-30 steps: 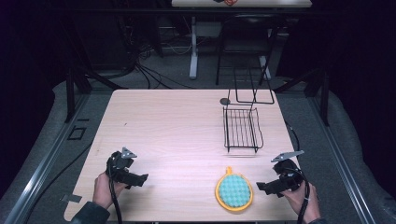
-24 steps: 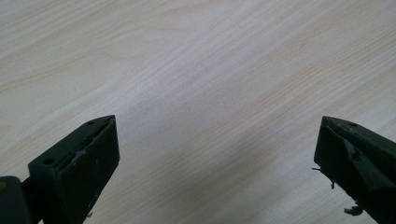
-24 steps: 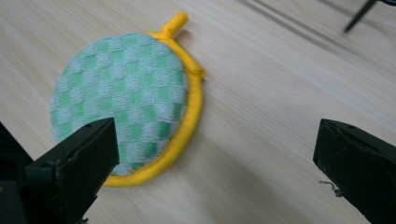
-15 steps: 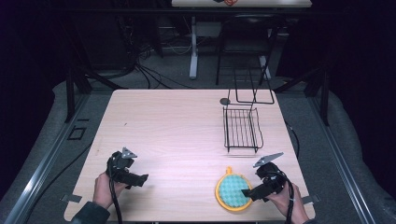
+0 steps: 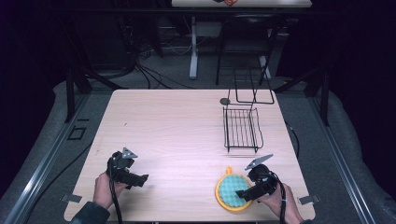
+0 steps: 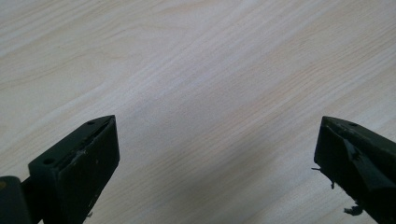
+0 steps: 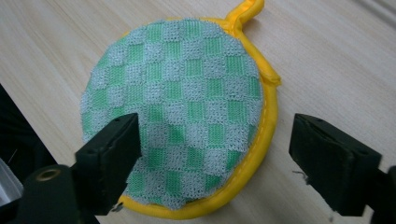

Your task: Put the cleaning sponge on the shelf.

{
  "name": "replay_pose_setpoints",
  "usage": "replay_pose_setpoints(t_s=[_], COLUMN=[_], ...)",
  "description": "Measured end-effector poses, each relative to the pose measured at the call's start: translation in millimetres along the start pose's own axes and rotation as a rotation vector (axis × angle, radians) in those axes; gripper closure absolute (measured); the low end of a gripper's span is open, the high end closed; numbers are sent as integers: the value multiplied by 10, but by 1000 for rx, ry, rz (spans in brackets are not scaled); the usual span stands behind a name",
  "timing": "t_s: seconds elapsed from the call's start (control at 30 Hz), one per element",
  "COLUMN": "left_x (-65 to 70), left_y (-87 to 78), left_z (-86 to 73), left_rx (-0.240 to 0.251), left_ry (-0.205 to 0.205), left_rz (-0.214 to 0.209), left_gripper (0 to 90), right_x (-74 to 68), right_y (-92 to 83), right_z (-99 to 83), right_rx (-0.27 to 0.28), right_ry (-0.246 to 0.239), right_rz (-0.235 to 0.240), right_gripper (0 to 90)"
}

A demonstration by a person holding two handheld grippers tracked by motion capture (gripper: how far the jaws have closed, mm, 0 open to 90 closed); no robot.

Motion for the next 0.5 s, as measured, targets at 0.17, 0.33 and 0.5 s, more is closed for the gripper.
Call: replay_pose_setpoints(t_s=[0.17,0.33,0.5], left_x=[2,8,8], left_y=[7,11,9], left_z=[-5,-2,-4], left_rx=[-8,-10,-8], left_ry=[2,4,2], left_rz=[-3,-2,3], left_gripper=[5,6,6], right_x=[3,-1,0], right_y=[29,36,32], right_z=[-15,-43,-56], right_rx=[-14,-21,-17], right_ry=[13,24,43], right_rz=[20,24,27], right_gripper=[347,447,529])
Point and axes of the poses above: each handheld gripper's, and its own axes: y roughly forward along the jaws, z roughly out of its top, x roughly to its right, the point moved 3 cm from there along y, roughly forward along the jaws, and after that the axes turned 15 degrees about y, right-handed, at the moved point
